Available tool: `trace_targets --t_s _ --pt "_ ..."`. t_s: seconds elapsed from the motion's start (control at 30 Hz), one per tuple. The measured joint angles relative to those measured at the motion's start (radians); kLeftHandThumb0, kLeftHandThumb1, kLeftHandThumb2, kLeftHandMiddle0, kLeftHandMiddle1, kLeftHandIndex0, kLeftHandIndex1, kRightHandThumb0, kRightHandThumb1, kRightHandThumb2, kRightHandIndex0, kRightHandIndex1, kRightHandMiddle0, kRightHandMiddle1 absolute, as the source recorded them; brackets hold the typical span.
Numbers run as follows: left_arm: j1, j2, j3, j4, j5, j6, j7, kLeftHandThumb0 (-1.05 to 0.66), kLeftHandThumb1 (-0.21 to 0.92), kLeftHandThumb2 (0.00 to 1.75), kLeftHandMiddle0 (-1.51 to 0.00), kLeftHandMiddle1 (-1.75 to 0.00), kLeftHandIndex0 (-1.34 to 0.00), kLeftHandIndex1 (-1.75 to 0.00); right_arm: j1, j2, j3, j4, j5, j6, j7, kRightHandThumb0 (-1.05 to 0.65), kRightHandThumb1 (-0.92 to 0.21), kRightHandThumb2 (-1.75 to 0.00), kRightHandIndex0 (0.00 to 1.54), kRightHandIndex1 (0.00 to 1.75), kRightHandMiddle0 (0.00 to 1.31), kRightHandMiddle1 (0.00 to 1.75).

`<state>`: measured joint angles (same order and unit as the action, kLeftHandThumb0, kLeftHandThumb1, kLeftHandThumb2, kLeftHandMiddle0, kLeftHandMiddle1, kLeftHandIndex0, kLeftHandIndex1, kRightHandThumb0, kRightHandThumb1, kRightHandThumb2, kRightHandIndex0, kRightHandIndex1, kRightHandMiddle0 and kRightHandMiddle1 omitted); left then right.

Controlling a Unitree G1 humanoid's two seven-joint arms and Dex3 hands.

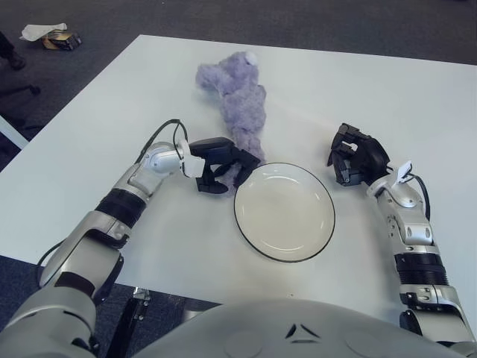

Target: Put the doll into the plate.

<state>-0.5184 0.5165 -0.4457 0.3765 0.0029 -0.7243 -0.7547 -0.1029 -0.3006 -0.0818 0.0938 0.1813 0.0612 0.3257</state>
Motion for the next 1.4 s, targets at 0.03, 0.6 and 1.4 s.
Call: trace_targets --t_s 0.03,0.6,1.4 --pt "0.0 -0.002 0.008 -0.007 0.0 0.009 -0.004 -0.57 0.14 1.54 -1.31 -1.75 -0.77 -1.75 0.0 0.0 0.0 0.0 0.0 0.0 0.0 -0.01 -0.22 -1.43 0.57 1.75 0.56 1.74" --pt "-0.001 -0.053 0.109 0.026 0.194 -0.028 0.178 -0.55 0.17 1.5 -1.33 -1.75 -0.75 -1.75 -0.003 0.0 -0.004 0.005 0.005 -0.002 0.001 -0.01 -0.21 -1.44 0.58 1.75 0.56 1.74" --pt "-0.06 -0.03 0.151 0.153 0.792 -0.125 0.916 -0.49 0.31 1.32 -1.14 -1.75 -0.62 -1.75 -0.011 0.0 -0.009 0.025 0.003 -0.024 -0.01 -0.01 -0.2 -1.46 0.59 1.75 0.57 1.74"
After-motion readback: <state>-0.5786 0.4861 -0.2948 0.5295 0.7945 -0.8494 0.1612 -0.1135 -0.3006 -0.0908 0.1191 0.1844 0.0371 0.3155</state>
